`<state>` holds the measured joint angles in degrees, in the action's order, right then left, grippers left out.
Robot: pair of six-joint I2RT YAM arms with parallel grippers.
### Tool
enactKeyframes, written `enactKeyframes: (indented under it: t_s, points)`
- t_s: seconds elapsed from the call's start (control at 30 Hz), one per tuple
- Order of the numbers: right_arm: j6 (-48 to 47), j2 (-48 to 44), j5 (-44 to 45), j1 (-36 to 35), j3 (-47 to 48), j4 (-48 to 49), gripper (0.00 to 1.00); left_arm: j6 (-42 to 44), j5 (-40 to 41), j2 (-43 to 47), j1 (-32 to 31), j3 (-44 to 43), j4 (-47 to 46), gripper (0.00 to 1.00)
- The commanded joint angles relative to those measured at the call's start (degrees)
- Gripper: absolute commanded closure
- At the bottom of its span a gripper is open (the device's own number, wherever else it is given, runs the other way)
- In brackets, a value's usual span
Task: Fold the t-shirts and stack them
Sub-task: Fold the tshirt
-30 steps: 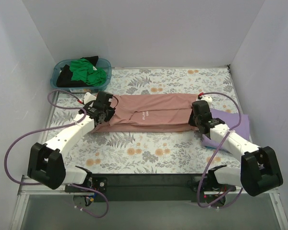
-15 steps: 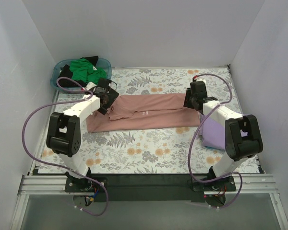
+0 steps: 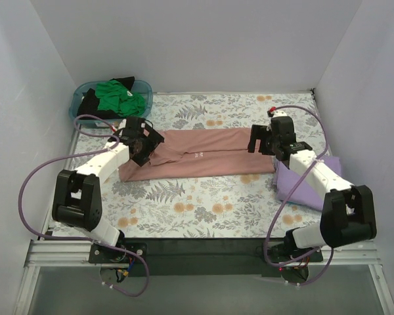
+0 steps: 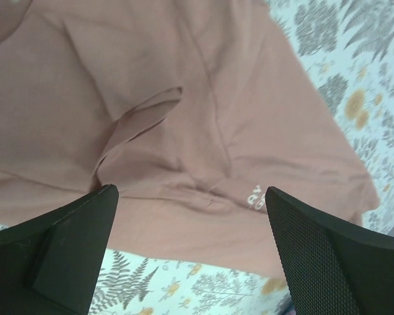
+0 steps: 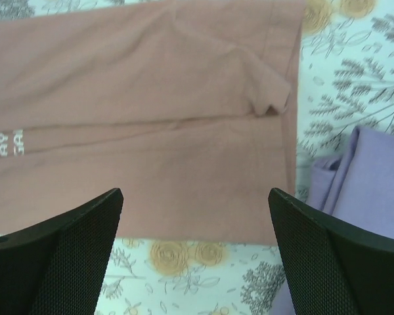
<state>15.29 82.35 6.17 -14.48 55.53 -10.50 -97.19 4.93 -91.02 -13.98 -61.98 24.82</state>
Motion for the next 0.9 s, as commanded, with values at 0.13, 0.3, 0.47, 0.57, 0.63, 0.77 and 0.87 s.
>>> enactKeyframes:
  t_s: [0.13,0.3,0.47,0.57,0.63,0.77,0.87]
  points:
    - [1.15,-9.3,-8.02,0.07,-9.82,0.22,0.02,1.12,-2.12,1.56,-0.44,4.5,-1.36,0.05]
    - [1.41,-13.17,-7.23,0.07,-11.84,0.22,0.02,0.86,-1.24,-0.73,-0.52,4.15,-1.18,0.21]
    - [1.41,-14.76,-4.68,0.07,-12.37,0.13,0.02,1.3,-2.2,-3.71,-0.52,2.83,-1.09,0.49]
    - [1.59,-15.37,-3.63,0.07,-12.72,0.04,0.02,2.44,-2.91,-5.12,-0.52,1.77,-1.09,0.88]
    - [1.76,-15.72,-3.01,0.07,-12.9,0.04,0.02,2.53,-3.26,-5.39,-0.52,1.33,-0.65,1.0]
    - [1.85,-16.08,-2.4,0.07,-13.08,-0.13,0.02,3.05,-3.96,-4.25,-0.61,0.98,-1.61,1.0]
    - [1.85,-15.99,-2.13,0.07,-13.25,-0.13,0.01,4.11,-3.78,-4.42,-0.61,-0.07,-2.05,1.0]
